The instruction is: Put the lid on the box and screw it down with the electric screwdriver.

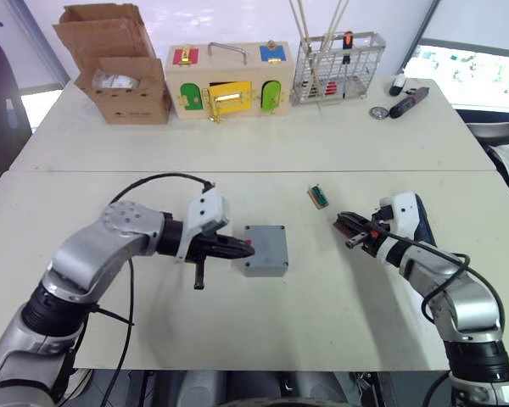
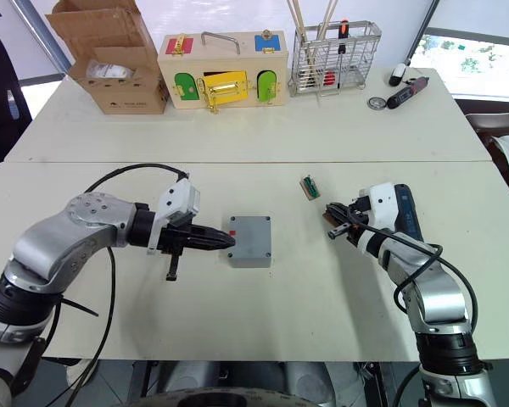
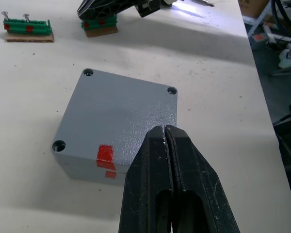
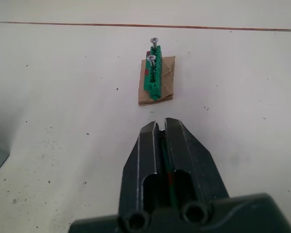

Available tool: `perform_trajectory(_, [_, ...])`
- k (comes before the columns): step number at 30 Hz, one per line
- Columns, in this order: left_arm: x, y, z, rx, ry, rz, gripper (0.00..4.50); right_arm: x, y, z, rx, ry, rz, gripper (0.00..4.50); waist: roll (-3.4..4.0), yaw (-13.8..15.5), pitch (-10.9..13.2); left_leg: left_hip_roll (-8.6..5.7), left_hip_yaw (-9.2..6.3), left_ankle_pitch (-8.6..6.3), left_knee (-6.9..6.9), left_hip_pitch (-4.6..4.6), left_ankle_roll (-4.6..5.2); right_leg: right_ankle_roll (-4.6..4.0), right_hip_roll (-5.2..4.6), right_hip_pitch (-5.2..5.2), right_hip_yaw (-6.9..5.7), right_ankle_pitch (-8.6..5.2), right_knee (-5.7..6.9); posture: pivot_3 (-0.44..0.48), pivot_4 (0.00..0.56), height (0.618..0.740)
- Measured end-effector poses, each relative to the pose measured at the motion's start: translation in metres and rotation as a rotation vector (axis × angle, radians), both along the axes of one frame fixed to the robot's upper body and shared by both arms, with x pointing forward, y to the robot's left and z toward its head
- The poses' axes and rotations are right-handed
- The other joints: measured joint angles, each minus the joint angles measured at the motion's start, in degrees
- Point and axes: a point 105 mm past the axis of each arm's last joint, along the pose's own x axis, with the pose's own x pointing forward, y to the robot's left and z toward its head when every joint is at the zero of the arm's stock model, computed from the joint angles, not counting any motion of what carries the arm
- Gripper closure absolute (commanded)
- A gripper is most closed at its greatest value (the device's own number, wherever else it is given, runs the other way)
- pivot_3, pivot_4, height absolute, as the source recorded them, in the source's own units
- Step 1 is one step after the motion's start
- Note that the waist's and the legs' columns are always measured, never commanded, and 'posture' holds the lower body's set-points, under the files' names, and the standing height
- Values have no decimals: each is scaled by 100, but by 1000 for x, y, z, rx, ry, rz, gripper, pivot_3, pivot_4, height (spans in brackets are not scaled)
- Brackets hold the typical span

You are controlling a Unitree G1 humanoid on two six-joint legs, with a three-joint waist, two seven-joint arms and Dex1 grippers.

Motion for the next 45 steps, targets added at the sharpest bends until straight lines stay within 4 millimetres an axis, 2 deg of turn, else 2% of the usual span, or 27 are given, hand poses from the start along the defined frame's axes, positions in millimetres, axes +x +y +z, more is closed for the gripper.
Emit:
perform_trajectory(8, [0, 0, 1, -4, -8, -3, 4500, 0, -2, 3, -6, -11, -10, 4467, 0, -1, 0, 0, 0, 0, 0, 0, 0, 0, 0, 0, 0, 0, 0, 0, 150, 740])
perform_trajectory(14, [2, 1, -1, -3, -2, 6, 4500, -2, 4, 31, 4, -84, 10, 4467, 0, -4, 0, 0, 0, 0, 0, 0, 0, 0, 0, 0, 0, 0, 0, 0, 150, 740])
perform_trajectory(19, [5, 3, -4, 8, 3, 15, 4500, -5, 10, 43, 0, -98, 47, 4467, 0, 1, 0, 0, 0, 0, 0, 0, 0, 0, 0, 0, 0, 0, 0, 0, 150, 740])
perform_trajectory(24, [6, 6, -8, 17, 9, 10, 4500, -21, 48, 66, 71, -103, 237, 4467, 0, -16, 0, 3, -3, 0, -1, 0, 1, 0, 2, -2, -1, 0, 1, 0, 150, 740])
perform_trajectory(29, [13, 15, -15, 48, 20, 44, 4500, -35, 85, 57, 124, -35, 365, 4467, 0, 4, 0, -1, -3, 0, 2, -1, 0, 0, -2, -1, -2, 0, 1, 0, 150, 740])
perform_trajectory(33, [14, 16, -15, 49, 20, 47, 4500, -40, 102, 51, 152, -13, 403, 4467, 0, -2, 0, -1, -3, 0, 1, -1, 0, 0, -2, -2, -2, 0, 1, 0, 150, 740])
perform_trajectory(38, [14, 17, -14, 49, 20, 51, 4500, -43, 112, 46, 157, 2, 418, 4467, 0, -8, 0, -1, -4, 0, 1, -1, 0, 0, -2, -4, -2, 0, 2, 0, 150, 740])
perform_trajectory(45, [18, 19, -12, 36, 17, 78, 4500, -42, 113, 43, 141, 1, 419, 4467, 0, -7, 0, -1, -4, 0, 1, -1, 0, 0, -2, -4, -2, 0, 2, 0, 150, 740])
